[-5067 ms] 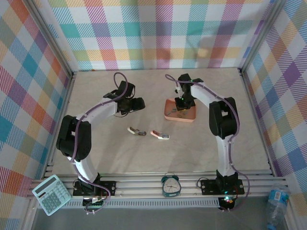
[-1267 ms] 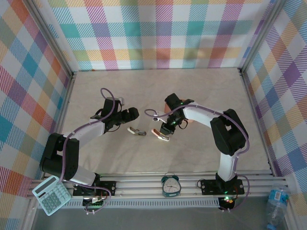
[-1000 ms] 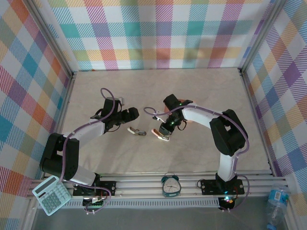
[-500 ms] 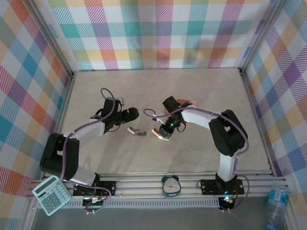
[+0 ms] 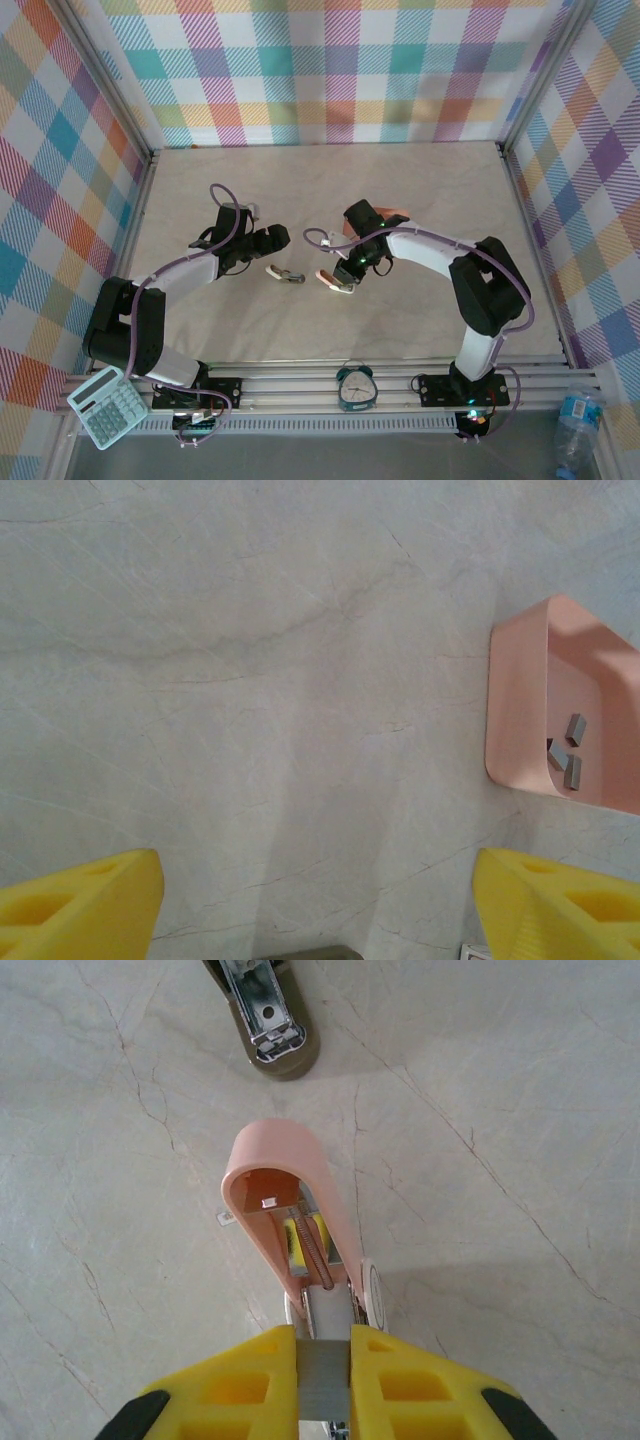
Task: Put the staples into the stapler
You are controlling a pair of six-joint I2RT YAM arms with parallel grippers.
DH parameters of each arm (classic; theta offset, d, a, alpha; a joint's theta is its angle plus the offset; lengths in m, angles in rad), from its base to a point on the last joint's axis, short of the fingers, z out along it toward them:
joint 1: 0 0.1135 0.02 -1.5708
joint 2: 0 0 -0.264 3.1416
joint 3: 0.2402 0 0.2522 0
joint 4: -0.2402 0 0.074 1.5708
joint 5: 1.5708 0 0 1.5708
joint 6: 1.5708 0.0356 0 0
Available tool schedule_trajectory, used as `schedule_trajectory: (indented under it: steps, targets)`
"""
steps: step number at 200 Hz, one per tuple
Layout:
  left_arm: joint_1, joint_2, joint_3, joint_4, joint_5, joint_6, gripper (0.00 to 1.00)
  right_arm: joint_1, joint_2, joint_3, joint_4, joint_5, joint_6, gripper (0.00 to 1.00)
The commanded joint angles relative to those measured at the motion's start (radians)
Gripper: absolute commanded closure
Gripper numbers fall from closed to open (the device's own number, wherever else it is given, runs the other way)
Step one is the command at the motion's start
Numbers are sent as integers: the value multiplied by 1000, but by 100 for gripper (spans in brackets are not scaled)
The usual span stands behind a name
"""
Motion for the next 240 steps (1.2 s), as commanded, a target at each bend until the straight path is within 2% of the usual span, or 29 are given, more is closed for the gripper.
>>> schedule_trajectory:
  steps: [1, 240]
  targets:
    - [19, 1, -9, 27, -2, -14, 20, 6, -2, -2, -10, -16, -34, 85]
    - [19, 5, -7, 33, 2, -12, 19, 13, 60, 13, -25, -2, -60, 84]
